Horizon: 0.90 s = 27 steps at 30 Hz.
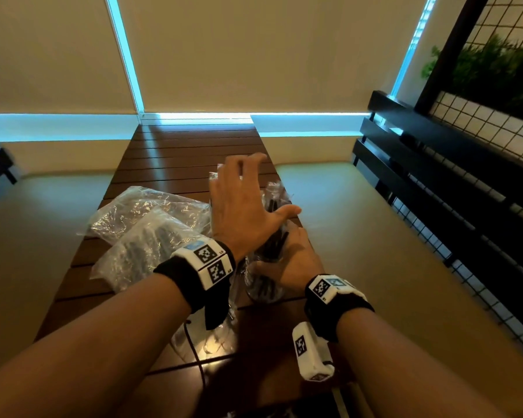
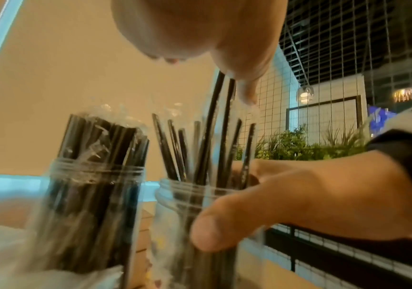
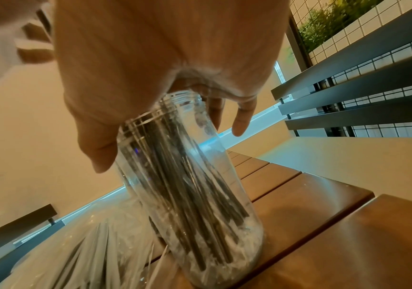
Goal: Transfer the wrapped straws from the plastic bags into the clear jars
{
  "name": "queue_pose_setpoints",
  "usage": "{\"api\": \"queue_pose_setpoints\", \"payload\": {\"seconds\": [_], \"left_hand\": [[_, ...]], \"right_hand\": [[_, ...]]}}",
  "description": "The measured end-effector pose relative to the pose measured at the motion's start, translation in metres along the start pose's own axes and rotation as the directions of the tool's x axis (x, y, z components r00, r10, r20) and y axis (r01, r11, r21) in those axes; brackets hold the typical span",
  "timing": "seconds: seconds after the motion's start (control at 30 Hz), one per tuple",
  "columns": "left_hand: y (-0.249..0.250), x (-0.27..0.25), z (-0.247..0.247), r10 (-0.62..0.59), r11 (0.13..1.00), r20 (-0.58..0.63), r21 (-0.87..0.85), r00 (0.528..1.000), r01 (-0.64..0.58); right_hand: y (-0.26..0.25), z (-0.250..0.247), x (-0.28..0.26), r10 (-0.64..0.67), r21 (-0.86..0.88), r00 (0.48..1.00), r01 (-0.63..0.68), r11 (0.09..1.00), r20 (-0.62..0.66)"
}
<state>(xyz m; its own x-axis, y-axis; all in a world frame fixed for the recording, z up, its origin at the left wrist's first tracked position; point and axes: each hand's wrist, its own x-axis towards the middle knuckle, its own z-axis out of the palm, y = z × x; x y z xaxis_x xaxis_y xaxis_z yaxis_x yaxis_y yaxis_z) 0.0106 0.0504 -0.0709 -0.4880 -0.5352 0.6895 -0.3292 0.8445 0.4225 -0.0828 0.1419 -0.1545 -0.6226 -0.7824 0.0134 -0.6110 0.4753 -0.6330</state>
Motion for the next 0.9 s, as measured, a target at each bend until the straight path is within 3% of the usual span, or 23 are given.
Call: {"api": "queue_pose_setpoints", "payload": {"seconds": [0.1, 0.23, 0.3, 0.4, 0.47, 0.57, 0.6, 0.83, 0.9], "left_hand": [[-0.009, -0.005, 0.002, 0.105, 0.99, 0.008, 0.091, 0.994, -0.105], [-0.02, -0.025, 0.009, 0.263, 0.942, 0.284, 0.131, 0.922, -0.309], [-0.025, -0.028, 0.008, 0.245, 0.945, 0.349, 0.121, 0.904, -0.303], [-0.025, -0.021, 0.005, 0.249, 0.956, 0.306, 0.076, 0.919, -0.284], [-0.015, -0.015, 0.003, 0.339, 0.926, 0.369, 0.032, 0.865, -0.377], [-0.011, -0.015, 0.009, 0.45, 0.843, 0.537, 0.007, 0.714, -0.537], [-0.015, -0.016, 0.012, 0.448, 0.828, 0.561, 0.032, 0.696, -0.56], [-0.024, -0.012, 0.018, 0.339, 0.863, 0.453, 0.2, 0.825, -0.464], [-0.026, -0.01, 0.018, 0.312, 0.832, 0.5, 0.267, 0.808, -0.486]], "right_hand": [[-0.002, -0.002, -0.002, 0.013, -0.008, 1.0, -0.013, 1.0, -0.002], [-0.002, -0.003, -0.001, 0.027, -0.01, 1.0, -0.027, 1.0, 0.009], [-0.001, -0.003, 0.001, 0.034, -0.046, 0.998, -0.032, 0.998, 0.046], [-0.005, -0.004, 0.001, 0.0, -0.047, 0.999, 0.002, 0.999, 0.035], [-0.007, -0.008, -0.002, -0.006, -0.042, 0.999, 0.007, 0.999, 0.036], [-0.007, -0.012, -0.003, 0.031, -0.134, 0.993, -0.016, 0.991, 0.111], [-0.007, -0.011, -0.003, 0.008, -0.177, 0.993, 0.013, 0.984, 0.118], [-0.008, -0.007, -0.005, 0.076, -0.109, 0.997, -0.074, 0.991, 0.014], [-0.009, -0.008, -0.005, 0.073, -0.099, 0.997, -0.07, 0.993, 0.02]]}}
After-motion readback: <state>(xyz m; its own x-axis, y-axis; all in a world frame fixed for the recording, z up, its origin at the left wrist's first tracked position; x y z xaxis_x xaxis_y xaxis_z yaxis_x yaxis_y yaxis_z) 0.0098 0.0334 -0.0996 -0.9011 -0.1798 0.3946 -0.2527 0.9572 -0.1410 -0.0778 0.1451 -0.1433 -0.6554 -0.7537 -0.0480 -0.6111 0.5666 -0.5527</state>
